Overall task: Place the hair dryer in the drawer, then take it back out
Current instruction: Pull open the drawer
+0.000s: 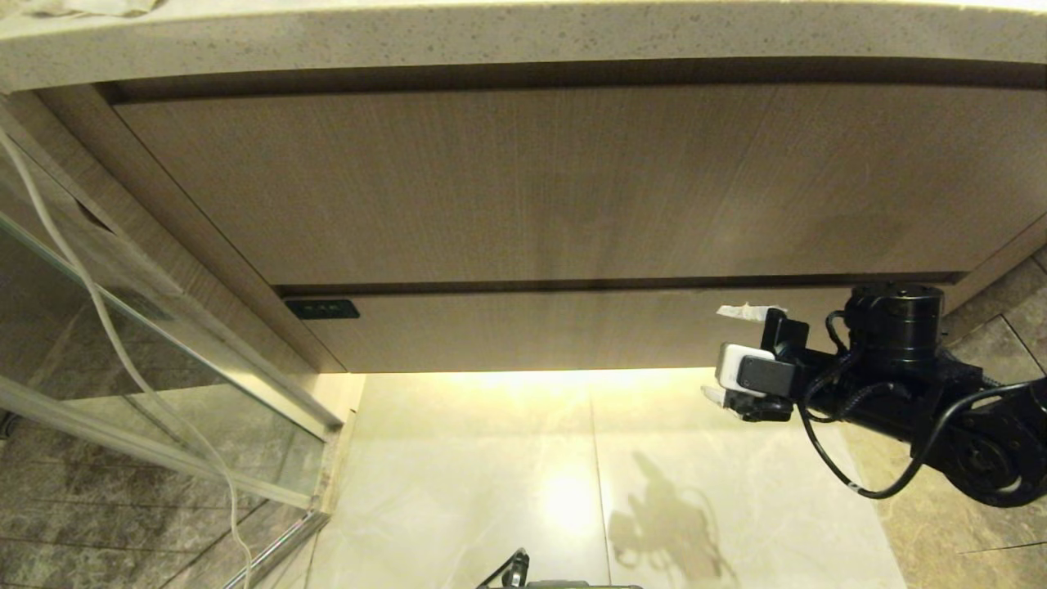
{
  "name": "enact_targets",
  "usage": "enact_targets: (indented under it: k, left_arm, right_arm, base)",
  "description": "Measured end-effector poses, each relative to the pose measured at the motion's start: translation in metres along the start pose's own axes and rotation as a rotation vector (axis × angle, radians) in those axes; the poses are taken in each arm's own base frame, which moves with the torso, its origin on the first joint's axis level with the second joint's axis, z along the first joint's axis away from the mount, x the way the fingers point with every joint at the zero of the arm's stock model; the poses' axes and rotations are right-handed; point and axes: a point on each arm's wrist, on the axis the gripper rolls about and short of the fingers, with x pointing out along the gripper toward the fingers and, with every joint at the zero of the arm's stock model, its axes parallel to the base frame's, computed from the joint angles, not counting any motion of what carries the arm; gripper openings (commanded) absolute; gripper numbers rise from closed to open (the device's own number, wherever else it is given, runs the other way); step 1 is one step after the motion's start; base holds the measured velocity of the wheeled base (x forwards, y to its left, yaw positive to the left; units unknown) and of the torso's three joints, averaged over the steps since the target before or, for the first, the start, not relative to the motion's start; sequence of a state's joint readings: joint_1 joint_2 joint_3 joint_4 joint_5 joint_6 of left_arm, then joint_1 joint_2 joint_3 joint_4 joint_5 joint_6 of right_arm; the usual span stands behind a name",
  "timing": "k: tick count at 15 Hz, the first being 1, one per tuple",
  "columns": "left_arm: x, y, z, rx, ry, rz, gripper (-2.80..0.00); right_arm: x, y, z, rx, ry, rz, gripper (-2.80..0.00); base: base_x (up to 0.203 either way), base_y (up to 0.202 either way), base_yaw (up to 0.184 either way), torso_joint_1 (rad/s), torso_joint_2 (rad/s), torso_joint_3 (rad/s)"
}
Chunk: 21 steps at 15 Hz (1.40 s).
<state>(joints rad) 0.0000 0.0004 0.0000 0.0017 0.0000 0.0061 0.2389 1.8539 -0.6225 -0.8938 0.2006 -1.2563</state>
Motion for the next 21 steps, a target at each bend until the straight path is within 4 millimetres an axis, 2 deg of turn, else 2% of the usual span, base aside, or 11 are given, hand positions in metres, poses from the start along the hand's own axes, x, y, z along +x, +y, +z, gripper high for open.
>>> enact_targets:
  k: [10,21]
  left_arm:
    - [0.000,0.000,0.000,0.000,0.000,0.000,-2.80]
    - [0.000,0.000,0.000,0.000,0.000,0.000,-2.80]
  right_arm:
    - [0.052,-0.013,-0.009,0.086,-0.022,-0.078,0.00]
    - [0.086,-0.016,-0.019,0.114,-0.029,-0.115,0.00]
  base:
    - [0.000,0.000,0.000,0.000,0.00,0.000]
    - [0.000,0.000,0.000,0.000,0.00,0.000]
